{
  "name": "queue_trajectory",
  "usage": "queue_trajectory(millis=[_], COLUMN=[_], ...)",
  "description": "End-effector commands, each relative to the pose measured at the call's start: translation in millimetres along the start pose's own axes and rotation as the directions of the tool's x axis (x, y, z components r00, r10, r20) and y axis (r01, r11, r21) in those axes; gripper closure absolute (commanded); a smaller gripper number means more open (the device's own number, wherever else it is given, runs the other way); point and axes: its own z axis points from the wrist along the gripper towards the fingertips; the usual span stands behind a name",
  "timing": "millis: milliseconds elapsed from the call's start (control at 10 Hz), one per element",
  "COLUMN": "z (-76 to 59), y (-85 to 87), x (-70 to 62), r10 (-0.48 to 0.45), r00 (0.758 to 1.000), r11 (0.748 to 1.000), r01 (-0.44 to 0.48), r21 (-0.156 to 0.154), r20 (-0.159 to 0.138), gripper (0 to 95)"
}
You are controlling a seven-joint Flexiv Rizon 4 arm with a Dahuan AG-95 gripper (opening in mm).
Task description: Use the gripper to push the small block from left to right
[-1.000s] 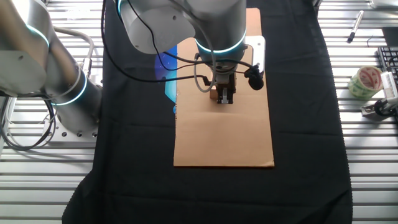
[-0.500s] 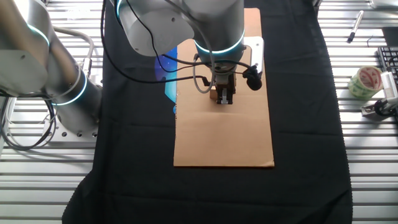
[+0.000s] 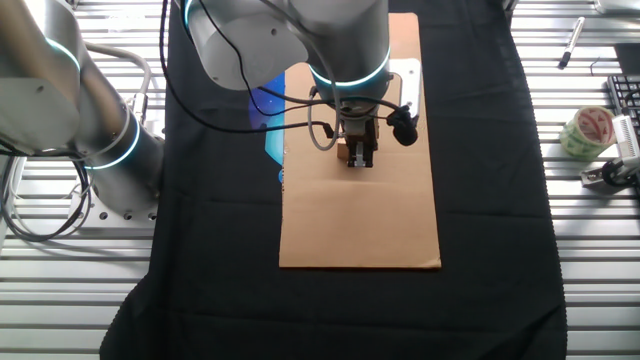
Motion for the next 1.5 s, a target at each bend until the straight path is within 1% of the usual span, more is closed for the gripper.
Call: queue_trajectory(millis=[100,500,600,800,1000,1100,1500], z=[0.7,0.7,0.7,0.7,0.7,0.7,0.7], y=[-0.4,-0.4,-0.4,-0.4,-0.4,-0.4,-0.4], x=[-0.5,-0.5,-0.5,-0.5,-0.5,-0.5,-0.5], r10=[-0.001,-0.006,-0.020,-0.026,-0.030,-0.040,-0.078], r00=[1.000,1.000,1.000,1.000,1.000,0.999,0.997], r11=[1.000,1.000,1.000,1.000,0.999,0.999,0.996], r01=[0.001,0.006,0.020,0.026,0.030,0.040,0.077], r21=[0.001,0.000,-0.011,-0.014,-0.014,-0.022,-0.034], r20=[0.004,0.003,-0.007,-0.004,-0.008,-0.009,-0.021], gripper=[95.0,95.0,95.0,95.0,95.0,95.0,95.0])
